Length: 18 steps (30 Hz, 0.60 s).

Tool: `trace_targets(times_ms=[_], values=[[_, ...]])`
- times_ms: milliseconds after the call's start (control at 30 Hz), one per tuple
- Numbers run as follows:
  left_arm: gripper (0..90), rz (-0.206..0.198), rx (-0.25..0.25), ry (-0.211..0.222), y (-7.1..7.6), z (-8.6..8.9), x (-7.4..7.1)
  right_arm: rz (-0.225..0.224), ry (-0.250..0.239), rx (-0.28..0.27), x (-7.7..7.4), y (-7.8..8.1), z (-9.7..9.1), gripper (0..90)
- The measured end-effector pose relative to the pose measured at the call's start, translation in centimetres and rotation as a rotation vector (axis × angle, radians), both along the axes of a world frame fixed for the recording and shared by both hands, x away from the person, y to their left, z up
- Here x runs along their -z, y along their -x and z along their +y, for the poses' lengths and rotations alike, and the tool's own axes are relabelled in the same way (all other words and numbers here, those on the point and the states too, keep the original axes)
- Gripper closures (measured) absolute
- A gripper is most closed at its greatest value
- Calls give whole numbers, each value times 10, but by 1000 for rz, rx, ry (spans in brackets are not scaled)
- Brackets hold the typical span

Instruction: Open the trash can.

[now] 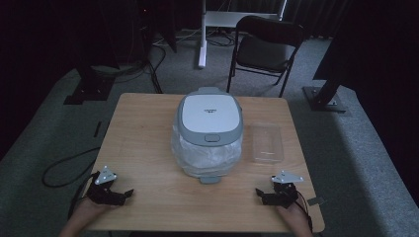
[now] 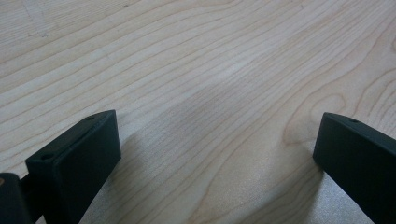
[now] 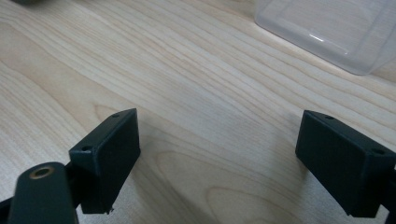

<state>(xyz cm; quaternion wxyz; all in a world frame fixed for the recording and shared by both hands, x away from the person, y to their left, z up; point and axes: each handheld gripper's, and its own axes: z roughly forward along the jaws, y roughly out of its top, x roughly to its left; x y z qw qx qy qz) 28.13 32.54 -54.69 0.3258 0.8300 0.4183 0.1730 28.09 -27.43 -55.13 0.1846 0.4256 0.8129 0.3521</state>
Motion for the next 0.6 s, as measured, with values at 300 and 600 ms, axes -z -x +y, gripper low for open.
trace_targets(times_ms=[300, 600], values=[[18, 4, 4, -3, 1, 0, 0, 3, -1, -10, 0, -1, 0, 126], [45, 11, 7, 3, 2, 0, -2, 3, -1, -10, 0, -1, 0, 127]])
